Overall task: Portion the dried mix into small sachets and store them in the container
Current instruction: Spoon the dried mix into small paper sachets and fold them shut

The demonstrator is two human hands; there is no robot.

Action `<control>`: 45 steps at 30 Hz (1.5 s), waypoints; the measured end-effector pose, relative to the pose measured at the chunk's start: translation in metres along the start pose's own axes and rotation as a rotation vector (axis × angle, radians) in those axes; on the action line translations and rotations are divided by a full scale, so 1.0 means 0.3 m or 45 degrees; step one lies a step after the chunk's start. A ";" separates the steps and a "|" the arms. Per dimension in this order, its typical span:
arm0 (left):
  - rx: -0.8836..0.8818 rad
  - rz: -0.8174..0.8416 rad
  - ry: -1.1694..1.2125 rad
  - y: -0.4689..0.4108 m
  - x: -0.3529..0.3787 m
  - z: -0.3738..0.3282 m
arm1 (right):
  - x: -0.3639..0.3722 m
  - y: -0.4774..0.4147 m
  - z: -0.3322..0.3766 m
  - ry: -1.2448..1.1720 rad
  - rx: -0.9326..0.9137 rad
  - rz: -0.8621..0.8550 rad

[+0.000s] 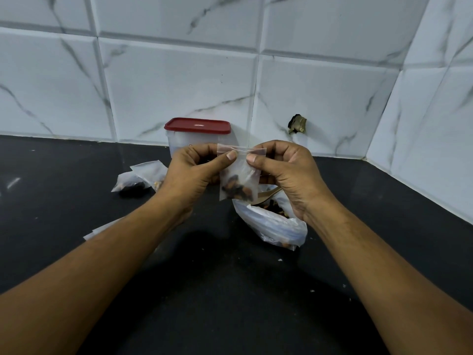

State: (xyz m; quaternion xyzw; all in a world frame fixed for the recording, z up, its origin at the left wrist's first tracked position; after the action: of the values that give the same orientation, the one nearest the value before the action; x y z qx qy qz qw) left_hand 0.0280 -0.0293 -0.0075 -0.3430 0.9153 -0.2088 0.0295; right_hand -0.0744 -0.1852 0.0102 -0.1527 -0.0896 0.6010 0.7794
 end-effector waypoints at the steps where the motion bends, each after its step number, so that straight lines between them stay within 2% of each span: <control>1: -0.001 -0.001 0.003 0.001 0.000 0.000 | 0.001 0.000 0.000 0.005 -0.004 0.000; 21: -0.007 0.056 -0.085 0.007 0.011 -0.005 | 0.012 0.006 0.000 0.132 0.013 0.057; 30: 0.004 -0.055 0.062 -0.001 0.004 -0.001 | -0.004 0.003 0.013 0.030 -0.003 -0.018; 45: -0.075 0.040 -0.002 -0.009 -0.012 0.015 | -0.007 0.001 0.007 0.100 0.004 0.021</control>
State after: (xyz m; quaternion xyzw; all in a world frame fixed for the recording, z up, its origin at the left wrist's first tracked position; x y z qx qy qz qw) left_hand 0.0334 -0.0305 -0.0109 -0.3296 0.9263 -0.1809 0.0234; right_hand -0.0757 -0.1868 0.0120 -0.1757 -0.0566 0.6010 0.7777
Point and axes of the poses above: each hand's wrist, its own y-axis away from the middle knuckle, its own x-axis out of the palm, z = x × y, the point moved 3 cm from there along -y, towards the middle knuckle, and after that the axes turned 13 degrees about z, right-handed, at the moved point
